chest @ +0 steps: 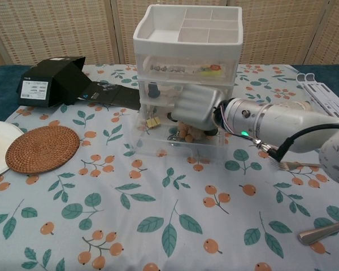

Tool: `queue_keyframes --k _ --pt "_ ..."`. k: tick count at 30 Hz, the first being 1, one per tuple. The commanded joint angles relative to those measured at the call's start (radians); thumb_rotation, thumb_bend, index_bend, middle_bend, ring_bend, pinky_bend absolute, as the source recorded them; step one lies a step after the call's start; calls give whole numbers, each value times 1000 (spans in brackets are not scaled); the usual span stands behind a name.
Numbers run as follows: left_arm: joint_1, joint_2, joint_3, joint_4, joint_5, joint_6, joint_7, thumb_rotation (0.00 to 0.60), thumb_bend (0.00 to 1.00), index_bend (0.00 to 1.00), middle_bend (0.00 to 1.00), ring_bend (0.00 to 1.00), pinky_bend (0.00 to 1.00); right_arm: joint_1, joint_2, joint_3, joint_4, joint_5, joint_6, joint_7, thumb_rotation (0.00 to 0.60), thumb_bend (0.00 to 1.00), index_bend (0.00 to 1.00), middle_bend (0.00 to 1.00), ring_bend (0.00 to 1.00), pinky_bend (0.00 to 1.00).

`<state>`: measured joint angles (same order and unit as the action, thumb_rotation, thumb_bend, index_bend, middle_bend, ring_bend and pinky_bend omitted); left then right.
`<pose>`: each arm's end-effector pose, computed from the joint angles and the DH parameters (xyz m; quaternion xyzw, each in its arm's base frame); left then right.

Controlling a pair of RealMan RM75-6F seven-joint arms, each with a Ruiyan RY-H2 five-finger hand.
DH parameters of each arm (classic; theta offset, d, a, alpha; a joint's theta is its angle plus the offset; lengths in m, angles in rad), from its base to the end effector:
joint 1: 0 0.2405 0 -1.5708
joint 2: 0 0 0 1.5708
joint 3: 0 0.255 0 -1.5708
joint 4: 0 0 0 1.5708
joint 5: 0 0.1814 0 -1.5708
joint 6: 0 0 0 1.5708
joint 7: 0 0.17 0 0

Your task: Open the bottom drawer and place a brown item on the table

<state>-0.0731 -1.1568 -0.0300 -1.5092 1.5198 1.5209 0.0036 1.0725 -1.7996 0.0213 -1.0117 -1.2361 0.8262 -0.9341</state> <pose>-0.3123 0.1985 0.1830 -0.6051 -0.3614 -0.3741 0.6027 -0.0755 -0.3960 -0.0821 0.8739 0.1016 0.1791 0.4403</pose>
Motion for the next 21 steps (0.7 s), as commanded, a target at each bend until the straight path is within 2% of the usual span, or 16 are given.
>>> queue_keyframes --k 1,13,21 --pt "0 0 0 1 0 0 -1 600 318 204 118 70 92 -1 -8 1 18 -12 -7 4 600 243 307 914 1000 1000" --pt "4 -2 -2 7 -1 3 -8 600 318 205 118 70 92 -9 -31 6 71 -64 -11 37 600 417 526 935 1000 1000" --pt "5 -4 -2 12 -1 5 -12 600 318 205 118 69 92 -21 -27 11 54 -105 13 64 600 477 593 945 1000 1000"
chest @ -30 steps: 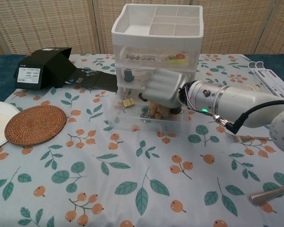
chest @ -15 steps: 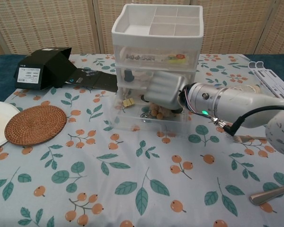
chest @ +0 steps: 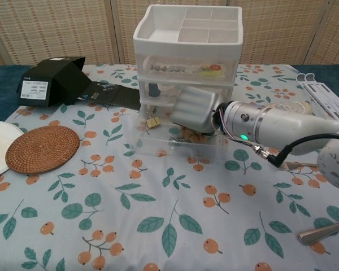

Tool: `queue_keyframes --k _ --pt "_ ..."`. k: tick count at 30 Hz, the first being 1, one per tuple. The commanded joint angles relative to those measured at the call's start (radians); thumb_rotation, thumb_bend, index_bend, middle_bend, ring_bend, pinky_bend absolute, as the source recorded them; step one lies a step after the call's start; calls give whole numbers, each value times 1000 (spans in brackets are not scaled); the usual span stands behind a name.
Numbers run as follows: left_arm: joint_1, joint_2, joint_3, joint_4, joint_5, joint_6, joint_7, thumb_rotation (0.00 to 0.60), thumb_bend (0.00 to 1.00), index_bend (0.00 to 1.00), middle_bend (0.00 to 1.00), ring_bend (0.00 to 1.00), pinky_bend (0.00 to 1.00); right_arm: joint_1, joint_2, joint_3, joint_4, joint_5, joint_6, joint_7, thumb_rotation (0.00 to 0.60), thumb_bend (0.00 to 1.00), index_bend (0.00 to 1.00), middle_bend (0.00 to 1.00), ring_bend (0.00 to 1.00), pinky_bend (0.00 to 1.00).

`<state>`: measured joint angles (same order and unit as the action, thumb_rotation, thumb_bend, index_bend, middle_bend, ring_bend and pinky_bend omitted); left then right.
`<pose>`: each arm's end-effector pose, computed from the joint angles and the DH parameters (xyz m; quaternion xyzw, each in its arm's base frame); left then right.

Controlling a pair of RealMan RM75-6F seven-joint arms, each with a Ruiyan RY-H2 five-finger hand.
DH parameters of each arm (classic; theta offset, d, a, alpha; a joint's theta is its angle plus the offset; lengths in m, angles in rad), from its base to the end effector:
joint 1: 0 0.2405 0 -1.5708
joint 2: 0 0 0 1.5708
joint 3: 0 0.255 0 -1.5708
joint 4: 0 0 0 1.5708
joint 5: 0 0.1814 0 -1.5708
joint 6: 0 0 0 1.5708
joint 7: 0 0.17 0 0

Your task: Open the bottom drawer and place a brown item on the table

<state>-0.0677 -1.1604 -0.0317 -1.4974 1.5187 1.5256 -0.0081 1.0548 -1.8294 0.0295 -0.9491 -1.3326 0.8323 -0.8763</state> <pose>-0.3148 0.1972 0.1840 -0.6017 -0.3624 -0.3753 0.6048 -0.0757 -0.3943 -0.0872 0.8715 0.1173 0.1909 0.4362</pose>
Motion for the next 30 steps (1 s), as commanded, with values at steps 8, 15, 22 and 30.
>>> queue_keyframes --k 8,15,22,30 --pt "-1 2 -3 -1 2 2 0 600 318 205 118 69 92 -29 56 32 -105 -40 84 23 600 479 600 949 1000 1000" --pt "-11 4 -7 -10 11 -2 11 600 318 205 118 69 92 -89 150 51 -263 -58 191 31 600 479 600 949 1000 1000" --pt "-21 10 -9 -25 24 -4 25 600 318 205 118 69 92 -193 266 32 -416 -60 294 58 600 479 600 948 1000 1000" --pt "-28 13 -8 -46 33 -5 48 600 318 205 118 69 92 -301 341 -25 -496 -104 373 146 600 480 600 948 1000 1000"
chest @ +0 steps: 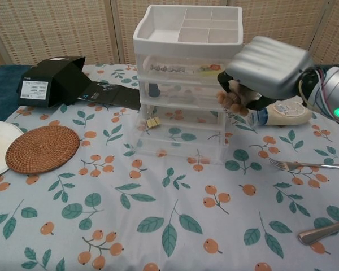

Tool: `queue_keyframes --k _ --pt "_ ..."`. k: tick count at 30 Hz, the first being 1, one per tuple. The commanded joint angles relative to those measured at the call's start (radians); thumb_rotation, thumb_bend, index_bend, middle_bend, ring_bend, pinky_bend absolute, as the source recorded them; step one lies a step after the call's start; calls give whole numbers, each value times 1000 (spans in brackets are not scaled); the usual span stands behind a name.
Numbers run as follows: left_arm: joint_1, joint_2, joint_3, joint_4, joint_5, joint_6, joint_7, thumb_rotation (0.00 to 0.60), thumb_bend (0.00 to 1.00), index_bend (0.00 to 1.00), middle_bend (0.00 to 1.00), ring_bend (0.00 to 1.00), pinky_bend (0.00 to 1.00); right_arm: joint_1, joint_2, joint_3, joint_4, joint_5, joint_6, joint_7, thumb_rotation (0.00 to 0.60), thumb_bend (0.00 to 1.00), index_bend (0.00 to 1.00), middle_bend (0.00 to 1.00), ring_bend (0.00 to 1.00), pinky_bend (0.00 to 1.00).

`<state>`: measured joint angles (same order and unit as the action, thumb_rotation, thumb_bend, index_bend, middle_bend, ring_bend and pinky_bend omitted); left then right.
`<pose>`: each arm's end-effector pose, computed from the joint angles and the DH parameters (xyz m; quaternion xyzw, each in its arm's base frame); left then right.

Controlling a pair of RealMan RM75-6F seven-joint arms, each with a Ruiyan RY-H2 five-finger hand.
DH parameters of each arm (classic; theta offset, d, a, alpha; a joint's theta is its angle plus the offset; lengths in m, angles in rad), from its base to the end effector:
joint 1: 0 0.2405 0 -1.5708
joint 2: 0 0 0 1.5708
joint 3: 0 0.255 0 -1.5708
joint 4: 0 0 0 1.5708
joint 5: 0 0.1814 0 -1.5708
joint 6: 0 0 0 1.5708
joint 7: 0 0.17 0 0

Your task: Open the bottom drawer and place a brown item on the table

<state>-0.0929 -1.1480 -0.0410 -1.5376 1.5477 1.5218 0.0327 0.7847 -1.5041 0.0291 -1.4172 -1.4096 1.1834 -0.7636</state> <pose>-0.2989 0.2060 0.1830 -0.6168 -0.3433 -0.3854 0.5943 -0.1206 -0.3497 0.0279 0.8090 -0.0156 0.3142 0.4965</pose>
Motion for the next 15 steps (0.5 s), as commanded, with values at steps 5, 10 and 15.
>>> queue_keyframes --k 5,10,15 --pt "-5 5 4 -24 11 -1 24 600 317 205 118 69 92 -61 23 -62 -61 -109 53 78 600 480 600 948 1000 1000" --pt "0 9 7 -35 10 3 34 600 318 205 118 69 92 -71 9 -83 -84 -168 42 98 600 480 600 948 1000 1000" --pt "7 14 11 -40 8 9 37 600 318 205 118 69 92 -75 -25 -95 -71 -192 1 101 600 479 600 946 1000 1000"
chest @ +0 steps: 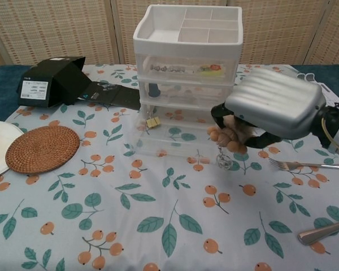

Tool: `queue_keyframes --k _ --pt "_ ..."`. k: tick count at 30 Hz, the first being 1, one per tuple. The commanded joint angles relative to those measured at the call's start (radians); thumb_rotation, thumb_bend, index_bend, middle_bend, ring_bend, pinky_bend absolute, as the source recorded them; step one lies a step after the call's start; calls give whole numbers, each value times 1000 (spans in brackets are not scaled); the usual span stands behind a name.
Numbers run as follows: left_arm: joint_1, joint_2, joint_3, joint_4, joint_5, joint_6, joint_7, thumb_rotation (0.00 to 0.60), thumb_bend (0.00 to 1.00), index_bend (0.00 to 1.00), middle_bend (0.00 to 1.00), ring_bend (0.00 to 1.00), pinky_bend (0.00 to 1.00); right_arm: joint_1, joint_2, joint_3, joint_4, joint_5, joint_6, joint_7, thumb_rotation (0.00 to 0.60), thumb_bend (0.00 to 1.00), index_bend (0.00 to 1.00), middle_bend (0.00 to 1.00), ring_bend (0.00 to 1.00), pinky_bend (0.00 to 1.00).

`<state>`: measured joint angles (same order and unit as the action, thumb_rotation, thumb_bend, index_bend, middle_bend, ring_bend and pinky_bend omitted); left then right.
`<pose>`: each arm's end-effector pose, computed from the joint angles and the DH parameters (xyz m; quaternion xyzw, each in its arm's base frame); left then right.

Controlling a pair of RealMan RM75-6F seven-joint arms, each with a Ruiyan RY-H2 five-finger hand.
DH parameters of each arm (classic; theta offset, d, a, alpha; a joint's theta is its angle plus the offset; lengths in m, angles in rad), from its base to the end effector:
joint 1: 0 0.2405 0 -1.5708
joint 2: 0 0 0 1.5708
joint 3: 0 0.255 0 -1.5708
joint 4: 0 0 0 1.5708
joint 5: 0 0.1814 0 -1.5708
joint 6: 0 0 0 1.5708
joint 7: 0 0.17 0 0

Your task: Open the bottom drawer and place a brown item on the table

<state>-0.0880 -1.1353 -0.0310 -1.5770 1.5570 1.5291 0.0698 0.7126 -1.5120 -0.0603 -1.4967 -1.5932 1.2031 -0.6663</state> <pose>-0.2929 0.2021 0.1825 -0.6216 -0.3400 -0.3818 0.5935 -0.1207 -0.2942 0.0055 0.8403 -0.0339 0.3567 0.4069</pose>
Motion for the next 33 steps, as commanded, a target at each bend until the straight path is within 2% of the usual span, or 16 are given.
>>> queue_keyframes --k 1,4,6,13,16,22,28,33 --pt "3 2 1 -1 -2 3 0 600 318 205 118 68 92 -4 -24 -6 14 -10 -26 7 600 479 600 945 1000 1000" --pt "6 3 2 -1 -3 5 -2 600 317 205 118 68 92 -4 -48 -2 39 -11 -49 11 600 480 599 940 1000 1000" --pt "8 4 3 -1 -3 7 -2 600 317 205 118 68 92 -3 -62 4 52 -10 -62 16 600 480 560 930 1000 1000" --pt "10 4 3 -1 -4 8 -1 600 318 205 118 68 92 -11 -82 15 61 -18 -78 23 600 462 213 896 1000 1000" --pt "9 4 3 0 -4 7 -1 600 317 205 117 68 92 -18 -80 17 58 -17 -81 21 600 448 154 888 1000 1000" --pt "8 5 1 0 -3 7 -2 600 318 205 117 68 92 -40 -58 30 42 -28 -49 35 600 437 126 873 1000 1000" --pt "0 7 -3 1 -8 -4 0 600 318 205 116 68 92 -108 31 52 -11 -8 46 53 600 438 126 823 997 1000" --pt "-14 4 -7 -1 -12 -26 10 600 318 205 116 68 92 -199 126 62 -82 55 135 88 600 437 126 754 883 1000"
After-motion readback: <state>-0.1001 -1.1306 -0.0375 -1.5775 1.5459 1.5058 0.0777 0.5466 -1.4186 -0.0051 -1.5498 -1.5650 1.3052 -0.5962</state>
